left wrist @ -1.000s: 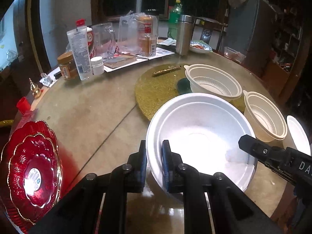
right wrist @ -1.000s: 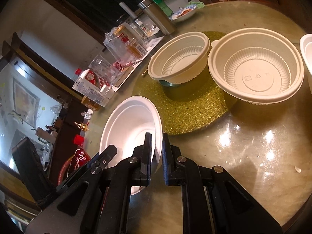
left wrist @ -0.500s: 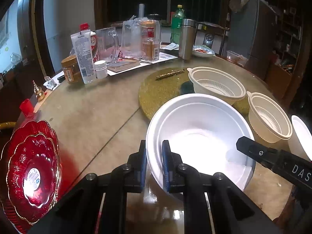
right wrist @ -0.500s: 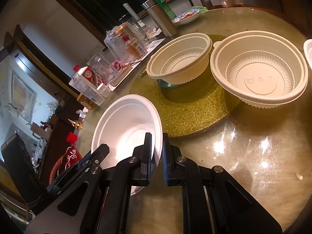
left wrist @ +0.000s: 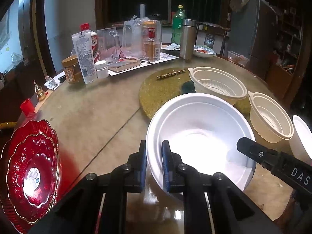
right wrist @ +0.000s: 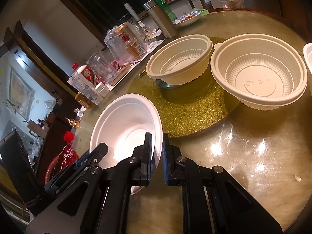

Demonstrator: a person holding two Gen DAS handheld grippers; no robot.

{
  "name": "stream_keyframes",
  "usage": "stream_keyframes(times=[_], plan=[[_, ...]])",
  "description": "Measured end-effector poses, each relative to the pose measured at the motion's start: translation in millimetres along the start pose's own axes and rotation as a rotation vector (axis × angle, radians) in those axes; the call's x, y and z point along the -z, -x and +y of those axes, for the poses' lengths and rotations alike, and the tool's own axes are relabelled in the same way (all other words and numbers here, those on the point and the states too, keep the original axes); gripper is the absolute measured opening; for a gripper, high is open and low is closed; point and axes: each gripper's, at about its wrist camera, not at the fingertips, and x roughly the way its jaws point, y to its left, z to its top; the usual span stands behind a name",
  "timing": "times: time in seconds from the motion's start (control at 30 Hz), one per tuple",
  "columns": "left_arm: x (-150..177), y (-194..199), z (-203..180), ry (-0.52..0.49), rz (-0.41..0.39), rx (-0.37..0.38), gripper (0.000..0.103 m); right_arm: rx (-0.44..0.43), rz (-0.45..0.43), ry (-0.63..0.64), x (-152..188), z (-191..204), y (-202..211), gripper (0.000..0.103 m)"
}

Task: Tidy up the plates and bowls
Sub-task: 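Lift the white foam bowl off the table with the left gripper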

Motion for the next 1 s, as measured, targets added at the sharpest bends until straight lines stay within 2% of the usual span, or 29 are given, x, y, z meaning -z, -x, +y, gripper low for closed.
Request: stream_keyframes(times=[0.67,1.0], plan=[[-3,28,1,-0.004,-0.058,-0.051,0.013,-0.049,-0.046,0.038,0,11,10,0.011],[-2,50,16,0.016,-0.088,-0.059,0.014,-0.088,-0.059,0.071,3,30,21,0.011]])
